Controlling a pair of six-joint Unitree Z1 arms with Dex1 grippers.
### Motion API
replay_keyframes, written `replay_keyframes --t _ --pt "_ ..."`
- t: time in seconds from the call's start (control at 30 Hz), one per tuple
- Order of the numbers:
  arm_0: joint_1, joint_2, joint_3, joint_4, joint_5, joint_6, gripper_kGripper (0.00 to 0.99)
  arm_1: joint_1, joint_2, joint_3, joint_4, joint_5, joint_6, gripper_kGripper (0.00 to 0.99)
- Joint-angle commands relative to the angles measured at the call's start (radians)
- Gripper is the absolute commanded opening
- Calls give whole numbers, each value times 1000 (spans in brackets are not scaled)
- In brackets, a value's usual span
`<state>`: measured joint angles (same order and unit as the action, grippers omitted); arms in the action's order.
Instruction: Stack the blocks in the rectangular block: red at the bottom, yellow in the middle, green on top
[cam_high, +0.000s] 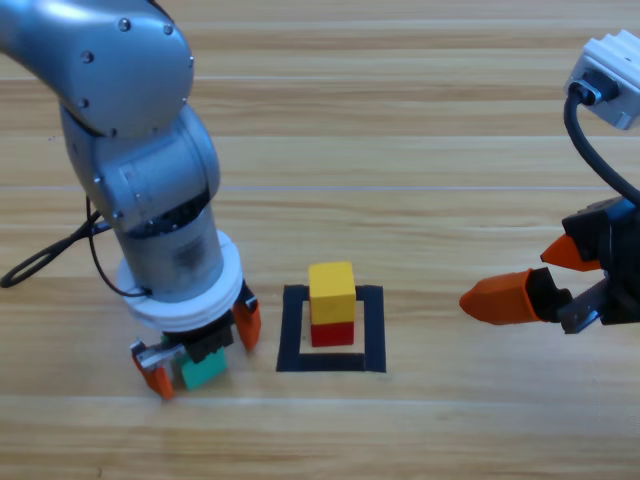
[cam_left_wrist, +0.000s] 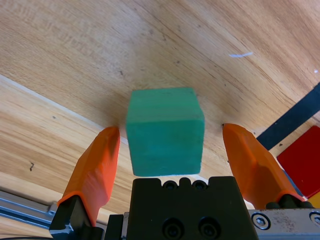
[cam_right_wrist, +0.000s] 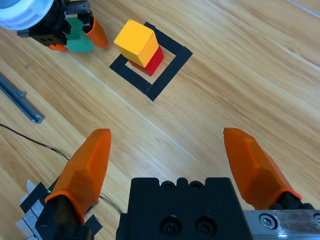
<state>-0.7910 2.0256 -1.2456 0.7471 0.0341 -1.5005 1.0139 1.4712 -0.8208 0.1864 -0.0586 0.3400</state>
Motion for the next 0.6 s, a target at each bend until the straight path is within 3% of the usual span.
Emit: replay_keyframes --t 0.03,0.2,0.43,0.6 --pt "53 -2 37 -12 -23 6 877 -26 37 26 -22 10 1 990" --pt "70 -13 43 -17 -34 16 838 -26 37 26 -22 11 1 990" --pt "70 -16 60 -22 -36 37 512 -26 37 26 -22 11 1 990" --pt "70 -5 35 -23 -36 77 394 -26 37 26 -22 11 1 990"
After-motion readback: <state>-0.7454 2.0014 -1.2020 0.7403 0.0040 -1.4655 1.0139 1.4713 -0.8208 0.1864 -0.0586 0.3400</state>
